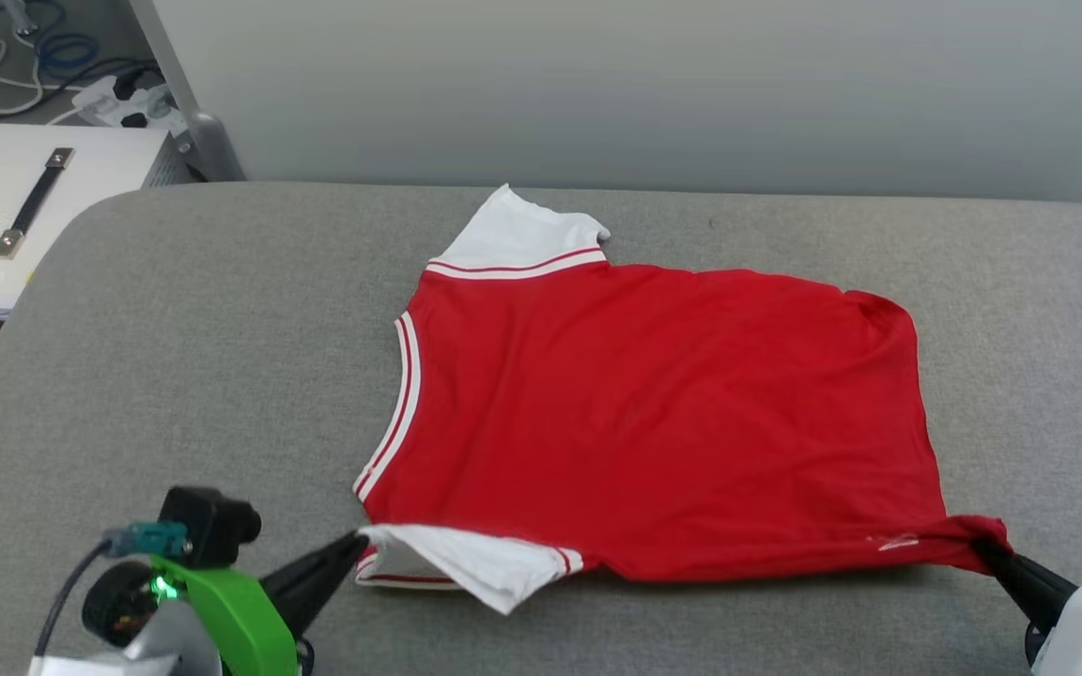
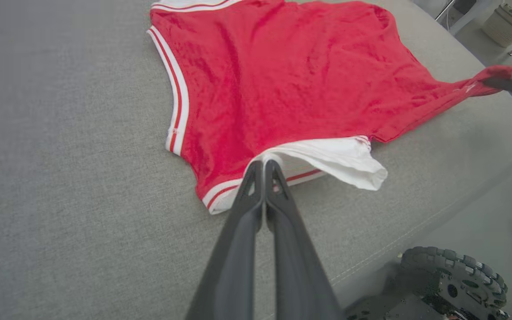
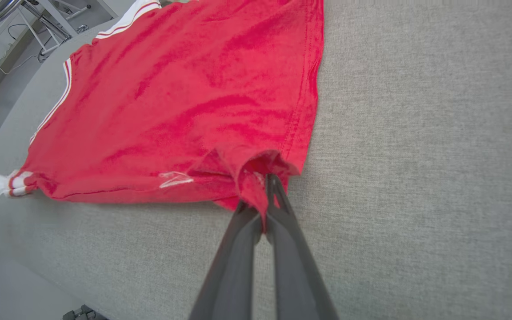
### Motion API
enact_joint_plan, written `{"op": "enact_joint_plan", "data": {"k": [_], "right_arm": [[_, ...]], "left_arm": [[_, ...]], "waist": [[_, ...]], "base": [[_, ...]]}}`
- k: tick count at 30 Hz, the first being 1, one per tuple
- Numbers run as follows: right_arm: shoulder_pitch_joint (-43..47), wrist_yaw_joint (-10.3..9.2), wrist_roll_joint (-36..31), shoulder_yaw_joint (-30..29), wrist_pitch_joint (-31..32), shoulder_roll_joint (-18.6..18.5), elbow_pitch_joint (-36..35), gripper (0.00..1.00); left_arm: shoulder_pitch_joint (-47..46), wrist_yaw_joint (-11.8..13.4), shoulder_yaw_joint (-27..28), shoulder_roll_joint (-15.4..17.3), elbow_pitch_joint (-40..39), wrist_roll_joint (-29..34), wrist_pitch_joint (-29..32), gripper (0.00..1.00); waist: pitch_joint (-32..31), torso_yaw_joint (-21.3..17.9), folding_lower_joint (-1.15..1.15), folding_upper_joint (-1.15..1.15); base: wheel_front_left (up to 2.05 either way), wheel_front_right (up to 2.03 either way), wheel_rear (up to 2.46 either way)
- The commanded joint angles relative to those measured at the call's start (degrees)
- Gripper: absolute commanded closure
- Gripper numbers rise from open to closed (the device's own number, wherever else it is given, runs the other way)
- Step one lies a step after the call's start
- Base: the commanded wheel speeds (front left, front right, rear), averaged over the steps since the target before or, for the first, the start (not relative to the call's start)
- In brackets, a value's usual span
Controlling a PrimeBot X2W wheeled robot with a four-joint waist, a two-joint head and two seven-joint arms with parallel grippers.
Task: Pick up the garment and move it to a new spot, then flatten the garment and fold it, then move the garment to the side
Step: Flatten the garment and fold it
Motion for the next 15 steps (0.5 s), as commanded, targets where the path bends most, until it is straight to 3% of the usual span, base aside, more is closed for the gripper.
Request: {"op": "enact_joint_plan", "data": {"k": [1, 15], "right_arm": [[-1.48, -0.08, -0.91, -0.63, 0.6, 0.1, -0.47, 1.0], [-13.51, -0.08, -6.81, -1.82, 9.42, 4.55, 4.28, 1.0]], "left_arm": [[-2.47, 0.11, 0.58, -0.62, 0.35, 0.5, -0.12, 1.0], [-20.42, -2.86, -0.74, -4.96, 15.36, 3.09, 4.81, 1.0]], "waist": [[2.24, -0.36, 0.0, 0.0], [10.49, -2.0, 0.0, 0.0]], "base": [[0.0, 0.0, 0.0], [0.0, 0.0, 0.0]]}}
